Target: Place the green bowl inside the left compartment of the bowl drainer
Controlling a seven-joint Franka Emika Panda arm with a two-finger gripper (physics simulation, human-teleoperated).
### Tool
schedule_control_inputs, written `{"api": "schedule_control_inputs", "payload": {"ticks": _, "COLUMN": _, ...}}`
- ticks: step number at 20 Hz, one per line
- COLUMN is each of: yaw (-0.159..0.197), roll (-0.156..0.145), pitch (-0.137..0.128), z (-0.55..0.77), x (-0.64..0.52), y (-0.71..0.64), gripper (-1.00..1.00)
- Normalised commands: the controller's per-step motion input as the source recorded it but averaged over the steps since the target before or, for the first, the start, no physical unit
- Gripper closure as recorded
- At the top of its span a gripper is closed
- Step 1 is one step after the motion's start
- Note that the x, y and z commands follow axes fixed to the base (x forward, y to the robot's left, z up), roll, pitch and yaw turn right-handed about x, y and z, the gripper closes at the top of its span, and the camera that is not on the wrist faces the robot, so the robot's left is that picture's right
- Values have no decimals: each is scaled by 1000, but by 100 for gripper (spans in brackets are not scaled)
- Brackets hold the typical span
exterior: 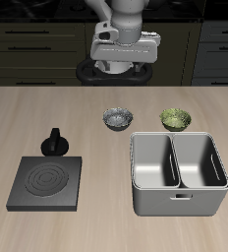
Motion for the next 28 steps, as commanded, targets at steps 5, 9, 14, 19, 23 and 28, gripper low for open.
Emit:
{"api": "schedule_control_inputs", "payload": {"ticks": 5, "yaw": -3, "roll": 64, "pitch": 38, "z": -126, "x": -78, "y": 588, "gripper": -100}}
{"api": "schedule_control_inputs", "payload": {"ticks": 9, "yaw": 12, "roll": 49, "pitch": 16, "z": -72, "x": -33, "y": 413, "gripper": -100}}
{"api": "schedule_control_inputs", "payload": {"ticks": 14, "yaw": 33, "roll": 16, "pitch": 11, "z": -34, "x": 0, "y": 469, "gripper": -100}}
{"api": "schedule_control_inputs", "payload": {"ticks": 19, "yaw": 26, "roll": 33, "pitch": -2, "z": 24, "x": 13, "y": 452, "gripper": -100}}
{"api": "schedule_control_inputs", "payload": {"ticks": 23, "yaw": 10, "roll": -74, "pitch": -3, "z": 142, "x": 126, "y": 256, "gripper": -100}}
{"api": "schedule_control_inputs", "payload": {"ticks": 28, "yaw": 12, "roll": -39, "pitch": -1, "z": 57, "x": 145, "y": 292, "gripper": -100}}
